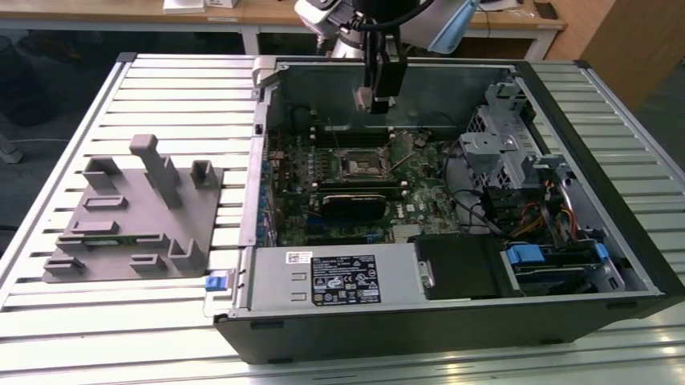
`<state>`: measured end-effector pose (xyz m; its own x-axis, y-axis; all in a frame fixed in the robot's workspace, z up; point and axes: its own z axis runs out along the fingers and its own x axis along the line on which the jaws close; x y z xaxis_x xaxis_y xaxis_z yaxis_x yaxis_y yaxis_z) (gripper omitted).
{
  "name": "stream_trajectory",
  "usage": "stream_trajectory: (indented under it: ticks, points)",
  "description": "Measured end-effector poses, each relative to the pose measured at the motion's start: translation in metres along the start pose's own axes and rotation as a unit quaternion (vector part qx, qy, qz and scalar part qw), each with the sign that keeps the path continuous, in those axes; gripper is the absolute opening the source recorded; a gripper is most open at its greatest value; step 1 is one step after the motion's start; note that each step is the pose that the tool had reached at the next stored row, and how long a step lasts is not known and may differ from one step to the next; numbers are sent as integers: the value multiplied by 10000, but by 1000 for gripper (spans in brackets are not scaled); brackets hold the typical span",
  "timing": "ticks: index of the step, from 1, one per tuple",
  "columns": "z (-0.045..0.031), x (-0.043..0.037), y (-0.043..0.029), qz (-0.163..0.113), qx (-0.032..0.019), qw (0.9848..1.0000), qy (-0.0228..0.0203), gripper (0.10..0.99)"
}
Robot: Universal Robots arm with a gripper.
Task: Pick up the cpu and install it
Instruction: 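Place the cpu into insertion slot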
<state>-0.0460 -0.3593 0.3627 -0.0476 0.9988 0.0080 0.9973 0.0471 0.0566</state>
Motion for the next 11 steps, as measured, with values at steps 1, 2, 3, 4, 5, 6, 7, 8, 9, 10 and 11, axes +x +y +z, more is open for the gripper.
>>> stream_trajectory:
  ticks: [1,2,3,4,5,6,7,8,9,10,11]
  points:
    - [8,0,0,0,0,10000,0,541]
    - [16,0,-1,0,0,10000,-1,541]
    - [22,0,-1,0,0,10000,0,541]
    - [30,0,-2,0,0,10000,0,541]
    - [37,0,-2,0,0,10000,-1,541]
    - [43,1,-2,1,0,10000,-1,541]
    - [50,1,-3,1,0,10000,-1,541]
    - [56,5,-4,4,0,10000,-2,541]
    - [66,12,-4,7,-1,10000,-2,541]
    - [77,19,-4,10,-1,10000,-2,541]
    - [92,29,-4,15,-1,10000,-2,541]
